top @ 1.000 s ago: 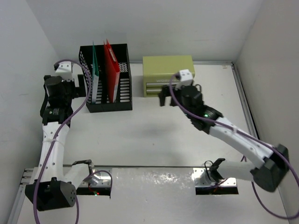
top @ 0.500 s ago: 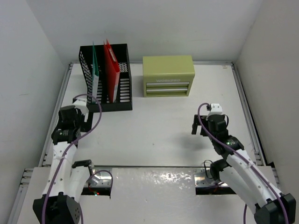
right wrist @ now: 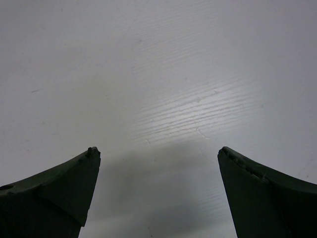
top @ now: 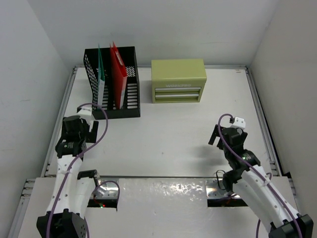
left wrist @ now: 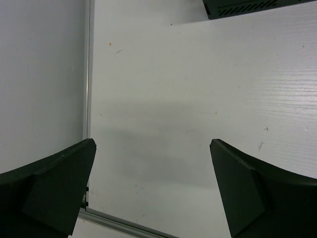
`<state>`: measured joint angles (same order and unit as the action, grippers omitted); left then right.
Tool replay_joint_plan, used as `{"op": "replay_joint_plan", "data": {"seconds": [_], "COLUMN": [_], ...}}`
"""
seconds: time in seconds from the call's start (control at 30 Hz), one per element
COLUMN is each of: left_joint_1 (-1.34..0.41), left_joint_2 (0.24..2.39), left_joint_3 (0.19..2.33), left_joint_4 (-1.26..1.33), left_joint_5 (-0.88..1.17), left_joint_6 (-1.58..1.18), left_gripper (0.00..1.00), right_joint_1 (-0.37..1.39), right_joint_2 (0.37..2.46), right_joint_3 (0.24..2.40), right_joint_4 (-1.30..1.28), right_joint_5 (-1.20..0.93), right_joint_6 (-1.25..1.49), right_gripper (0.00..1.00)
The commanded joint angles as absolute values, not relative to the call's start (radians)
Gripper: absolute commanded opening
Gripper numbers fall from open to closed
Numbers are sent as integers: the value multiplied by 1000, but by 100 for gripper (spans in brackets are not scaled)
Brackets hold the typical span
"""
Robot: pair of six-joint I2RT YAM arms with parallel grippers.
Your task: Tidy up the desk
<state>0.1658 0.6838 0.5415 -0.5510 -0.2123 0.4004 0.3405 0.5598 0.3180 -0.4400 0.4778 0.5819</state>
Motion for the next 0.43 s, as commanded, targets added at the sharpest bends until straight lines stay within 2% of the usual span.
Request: {"op": "replay_joint_plan", "data": {"seconds": [0.0, 0.4], "left_joint_1": [176, 176], "left_joint_2": [666, 676], "left_joint_3": [537, 538], "left_joint_4": [-517, -523], "left_joint_5": [-196, -178], "left_joint_6": [420, 430], "left_gripper": [100, 100], "right_joint_1": [336, 336], "right_joint_2": [545, 471], "right_joint_3": [344, 305], "right_joint_4": [-479, -422], "right_joint_5": [532, 543], "right_joint_6": [627, 591], "right_gripper": [99, 99]}}
